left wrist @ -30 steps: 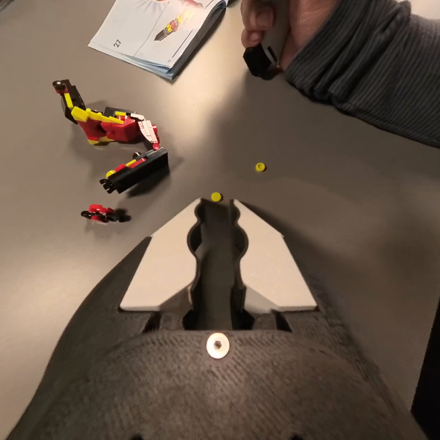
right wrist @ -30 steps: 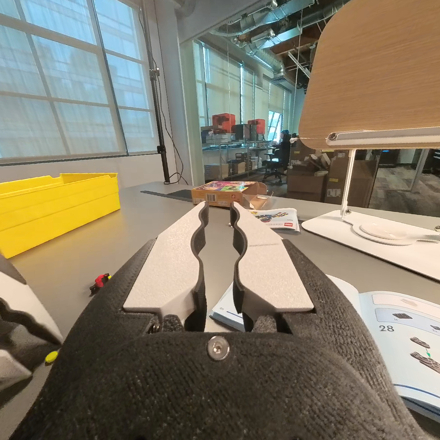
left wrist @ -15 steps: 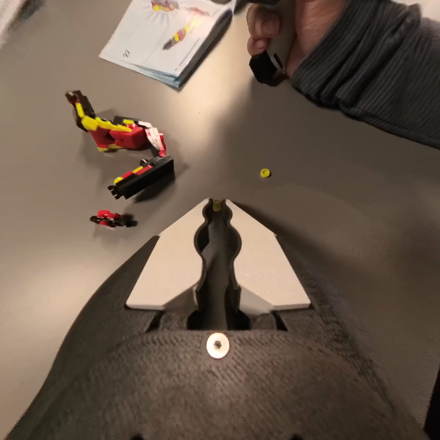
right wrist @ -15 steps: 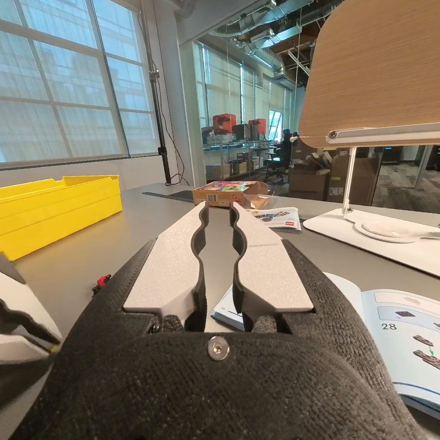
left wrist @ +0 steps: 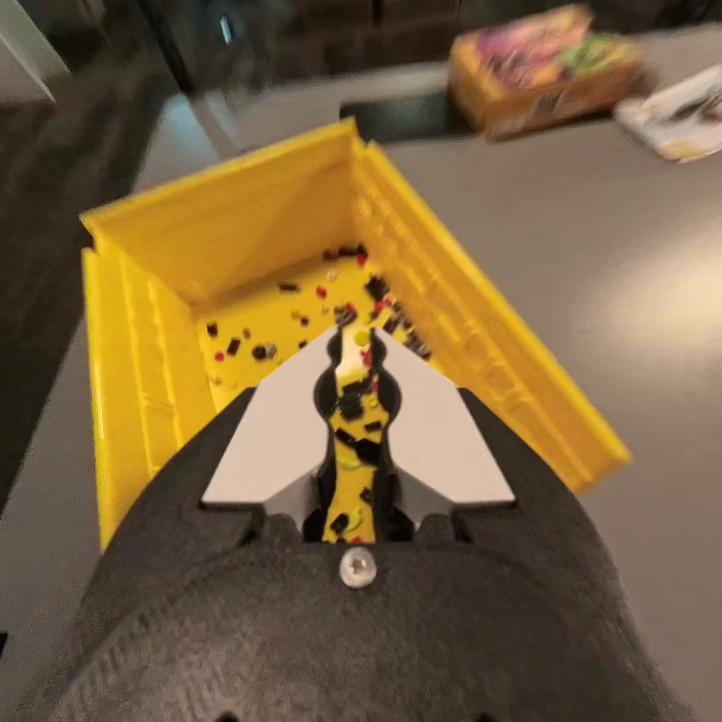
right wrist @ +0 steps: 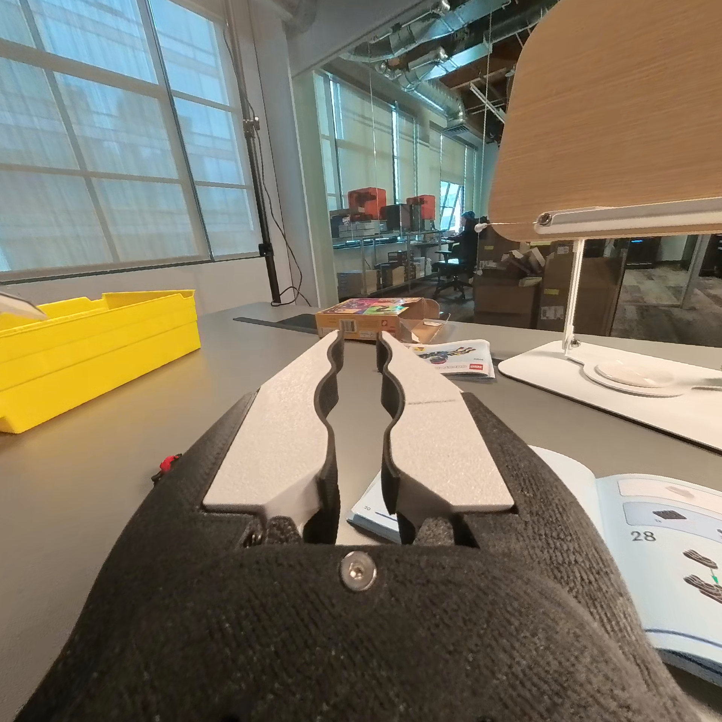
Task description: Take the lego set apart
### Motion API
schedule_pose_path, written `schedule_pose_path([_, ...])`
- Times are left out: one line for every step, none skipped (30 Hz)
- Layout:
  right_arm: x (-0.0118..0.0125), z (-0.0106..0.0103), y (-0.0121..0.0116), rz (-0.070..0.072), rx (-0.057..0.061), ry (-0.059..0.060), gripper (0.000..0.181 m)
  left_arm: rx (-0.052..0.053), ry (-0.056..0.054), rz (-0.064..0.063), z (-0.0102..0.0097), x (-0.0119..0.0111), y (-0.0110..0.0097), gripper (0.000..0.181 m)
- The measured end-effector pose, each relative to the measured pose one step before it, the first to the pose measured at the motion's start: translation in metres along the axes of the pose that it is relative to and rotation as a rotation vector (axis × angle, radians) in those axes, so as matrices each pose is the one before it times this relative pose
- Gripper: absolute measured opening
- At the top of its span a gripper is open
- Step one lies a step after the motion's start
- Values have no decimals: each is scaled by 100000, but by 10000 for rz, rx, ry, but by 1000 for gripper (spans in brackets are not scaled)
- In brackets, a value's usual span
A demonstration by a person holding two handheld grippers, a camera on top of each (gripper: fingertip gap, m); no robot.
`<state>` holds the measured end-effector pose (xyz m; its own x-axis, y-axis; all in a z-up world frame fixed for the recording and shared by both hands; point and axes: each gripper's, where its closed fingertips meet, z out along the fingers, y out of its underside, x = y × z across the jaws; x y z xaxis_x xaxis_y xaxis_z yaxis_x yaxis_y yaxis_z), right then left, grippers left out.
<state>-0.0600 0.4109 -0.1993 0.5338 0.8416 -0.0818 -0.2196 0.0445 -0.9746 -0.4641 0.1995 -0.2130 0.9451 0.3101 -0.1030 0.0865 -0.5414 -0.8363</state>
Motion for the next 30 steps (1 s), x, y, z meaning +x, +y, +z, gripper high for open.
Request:
schedule_pose_path([-18, 4, 14, 5, -9, -22, 14, -900, 205, -415, 1114, -895, 1085, 24])
schedule_pose_path([-19, -9, -2, 8, 6, -24, 13, -519, 153, -416, 771, -774, 457, 29])
schedule_pose_path([-17, -7, -12, 8, 6, -22, 12, -198, 50, -336, 444, -749, 36, 29])
schedule_pose_path([-16, -3, 4, 6, 3, -19, 12, -96, 15, -294, 253, -608, -92, 29])
schedule_pose_path([-15, -8, 9, 8, -8, -17, 11, -59, 25, -218, 149, -387, -95, 31])
schedule_pose_path([-30, 21, 23, 8, -19, -27, 11, -102, 1, -134, 156, -280, 53, 34])
schedule_pose_path([-11, 17, 20, 2, -18, -11, 11, -235, -71, -119, 178, -273, 306, 40])
schedule_pose_path([-5, 11, 10, -9, -11, 0, 11, -74, -15, -28, -16, -4, 109, 43])
schedule_pose_path([-2, 14, 18, -16, -8, 7, 11, 399, -43, 60, -454, 308, -491, 43])
schedule_pose_path([9, 6, 9, -15, -10, 13, 11, 838, 31, 130, -978, 926, -1069, 43])
schedule_pose_path([7, 15, 16, -15, -7, 15, 11, 1047, 286, 201, -1332, 1861, -1357, 43])
schedule_pose_path([17, -3, -15, -25, 4, 22, 11, 1046, 551, 300, -1442, 2869, -1329, 43])
schedule_pose_path([26, -9, -29, -49, 21, 34, 11, 882, 665, 420, -1322, 3588, -1023, 42])
schedule_pose_path([37, -38, -48, -86, 30, 50, 11, 625, 720, 514, -987, 4076, -555, 41])
schedule_pose_path([84, -54, -46, -143, 13, 77, 11, 449, 796, 482, -534, 4445, -112, 39])
schedule_pose_path([127, -59, -17, -189, -13, 108, 11, 486, 949, 361, -71, 4864, 159, 32])
schedule_pose_path([132, -40, -2, -186, -22, 109, 10, 341, 1199, 364, 467, 5289, 686, 28])
schedule_pose_path([70, -41, -8, -137, -13, 68, 10, -455, 1000, 436, 1181, 4622, 1758, 27])
schedule_pose_path([-21, -27, -10, -69, 3, 5, 10, -925, 624, 424, 1627, 3479, 2179, 28])
schedule_pose_path([-59, -27, -33, -34, 18, -19, 10, -743, 520, 392, 1688, 2702, 1617, 28])
schedule_pose_path([-40, -16, -8, -29, 9, -10, 10, -303, 430, 158, 1534, 1978, 754, 27])
schedule_pose_path([-39, 19, 14, -21, -13, -17, 10, -236, 587, -143, 1414, 1623, 457, 24])
schedule_pose_path([-38, 19, 27, -13, -22, -17, 10, -340, 590, -409, 1323, 1148, 439, 24])
schedule_pose_path([-12, 3, 12, -8, -7, -9, 10, -330, 442, -378, 1179, 640, 362, 24])
schedule_pose_path([7, 7, -2, 3, 2, 0, 10, -251, 216, -134, 984, 188, 249, 23])
schedule_pose_path([15, -6, 2, 16, -2, -2, 10, -303, 12, 61, 848, -153, 348, 23])
schedule_pose_path([19, 15, 15, 30, -8, -5, 10, -391, 27, 111, 723, -112, 479, 23])
schedule_pose_path([36, 17, 17, 39, -8, -4, 10, -285, 47, 100, 593, -63, 384, 23])
schedule_pose_path([45, 23, 18, 41, -9, -2, 10, -149, 54, 58, 455, -31, 253, 22])
schedule_pose_path([36, 10, 1, 40, 0, -2, 10, -81, 59, 42, 317, 9, 185, 19])
